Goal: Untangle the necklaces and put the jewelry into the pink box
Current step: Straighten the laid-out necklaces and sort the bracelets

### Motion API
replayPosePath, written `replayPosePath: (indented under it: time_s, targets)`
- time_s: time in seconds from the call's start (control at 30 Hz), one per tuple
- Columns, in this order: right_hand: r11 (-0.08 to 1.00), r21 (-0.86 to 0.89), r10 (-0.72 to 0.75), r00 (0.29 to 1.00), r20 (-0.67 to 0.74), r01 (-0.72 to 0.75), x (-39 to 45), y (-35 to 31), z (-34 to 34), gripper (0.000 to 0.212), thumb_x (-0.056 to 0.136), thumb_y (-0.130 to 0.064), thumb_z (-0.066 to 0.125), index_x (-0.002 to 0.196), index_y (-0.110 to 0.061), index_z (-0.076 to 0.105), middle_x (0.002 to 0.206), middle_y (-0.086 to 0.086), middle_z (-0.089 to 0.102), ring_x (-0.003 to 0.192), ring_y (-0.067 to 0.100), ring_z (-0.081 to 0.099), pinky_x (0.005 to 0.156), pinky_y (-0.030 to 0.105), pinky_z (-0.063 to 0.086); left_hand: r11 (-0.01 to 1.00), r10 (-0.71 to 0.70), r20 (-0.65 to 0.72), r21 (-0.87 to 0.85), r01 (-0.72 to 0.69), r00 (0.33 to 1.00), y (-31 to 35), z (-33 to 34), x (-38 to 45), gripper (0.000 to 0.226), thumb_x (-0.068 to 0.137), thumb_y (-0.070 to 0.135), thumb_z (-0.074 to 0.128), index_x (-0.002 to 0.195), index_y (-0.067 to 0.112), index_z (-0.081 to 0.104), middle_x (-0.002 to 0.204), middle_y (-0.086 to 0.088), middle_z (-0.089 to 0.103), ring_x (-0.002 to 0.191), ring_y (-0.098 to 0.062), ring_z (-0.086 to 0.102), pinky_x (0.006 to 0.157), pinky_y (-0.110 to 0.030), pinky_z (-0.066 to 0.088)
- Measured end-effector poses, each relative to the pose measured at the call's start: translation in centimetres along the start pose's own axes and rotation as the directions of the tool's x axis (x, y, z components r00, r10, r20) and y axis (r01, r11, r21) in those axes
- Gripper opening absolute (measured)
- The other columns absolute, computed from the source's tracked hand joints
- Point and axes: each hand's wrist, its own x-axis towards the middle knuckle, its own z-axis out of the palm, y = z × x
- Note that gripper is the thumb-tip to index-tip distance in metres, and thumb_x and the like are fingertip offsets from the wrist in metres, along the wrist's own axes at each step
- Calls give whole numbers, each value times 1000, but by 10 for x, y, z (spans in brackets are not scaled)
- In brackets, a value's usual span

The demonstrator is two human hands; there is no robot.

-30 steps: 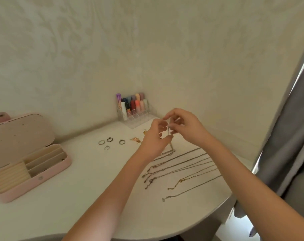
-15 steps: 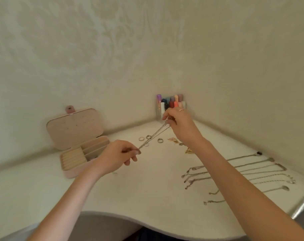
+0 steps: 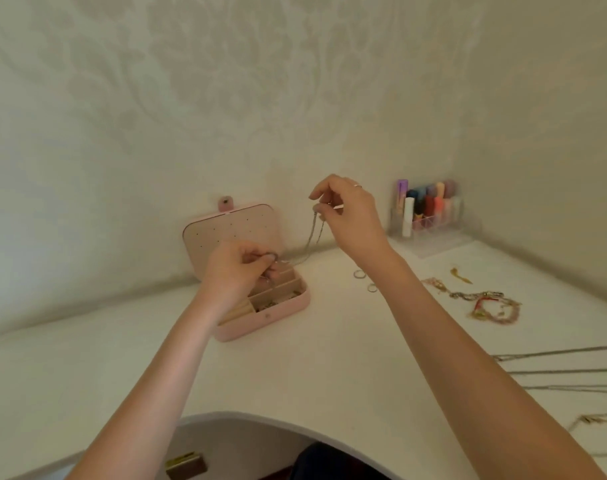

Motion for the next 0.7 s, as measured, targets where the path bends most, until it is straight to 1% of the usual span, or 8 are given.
replayPosePath:
  time_s: [0.2, 0.23, 0.3, 0.4, 0.47, 0.57, 0.63, 0.7]
  targets:
    - [994, 105, 5, 999, 54, -11, 5, -7, 28, 22, 78, 5, 62, 85, -16, 62, 79, 9, 59, 78, 22, 57, 77, 40, 52, 981, 19, 26, 194, -23, 999, -24, -11, 9, 27, 86, 6, 64, 69, 25, 70, 64, 0, 71, 71, -23, 71, 73, -36, 58]
    - [992, 128, 9, 998, 64, -17, 5, -8, 32, 23, 78, 5, 62, 84, -18, 61, 78, 8, 59, 78, 23, 58, 77, 42, 52, 967, 40, 33, 252, -47, 999, -28, -12, 9, 29, 85, 6, 65, 67, 28, 69, 62, 2, 71, 69, -18, 70, 74, -32, 57]
    - [984, 175, 11, 996, 92, -27, 5, -11, 38, 24, 78, 5, 63, 83, -19, 60, 76, 3, 57, 77, 23, 59, 77, 44, 53, 923, 91, 55, 370, -105, 994, -33, -12, 9, 29, 84, 8, 66, 65, 31, 66, 60, 13, 66, 60, 3, 63, 66, -11, 49]
    - [972, 231, 5, 991, 136, -37, 4, -16, 46, 24, 78, 5, 64, 83, -18, 61, 72, -2, 55, 74, 22, 58, 76, 44, 54, 873, 93, 114, 468, -136, 989, -35, -13, 8, 12, 81, 14, 71, 85, 25, 72, 71, 17, 65, 63, 13, 58, 60, 1, 39]
    - [961, 270, 7, 984, 176, -55, 2, -20, 50, 22, 79, 5, 64, 84, -16, 62, 71, -2, 55, 71, 19, 57, 75, 40, 56, 896, 83, 111, 427, -123, 990, -38, -13, 10, 27, 78, 15, 73, 105, 19, 69, 85, 12, 67, 77, 9, 60, 67, 1, 41]
    - [950, 305, 6, 976, 218, -74, -1, -25, 54, 22, 79, 5, 64, 83, -17, 63, 71, -1, 56, 68, 17, 56, 74, 34, 55, 972, 42, 117, 225, -68, 992, -36, -7, 9, 40, 78, 18, 75, 113, 26, 58, 99, 13, 67, 91, 3, 63, 80, -11, 48]
    - [947, 313, 5, 976, 219, -76, -1, -25, 54, 23, 79, 5, 65, 82, -18, 63, 72, 0, 56, 69, 23, 58, 74, 34, 55, 995, 9, 133, 94, -22, 991, -35, 0, 6, 34, 81, 16, 73, 108, 26, 56, 95, 11, 70, 88, 1, 65, 80, -15, 50]
    - [940, 326, 34, 977, 210, -103, 0, -18, 52, 22, 78, 7, 65, 84, -15, 63, 71, 3, 56, 66, 22, 58, 70, 31, 57, 999, 12, 69, 41, -15, 998, -36, 2, 5, 21, 84, 11, 69, 99, 22, 60, 81, 7, 71, 76, -2, 66, 71, -12, 48]
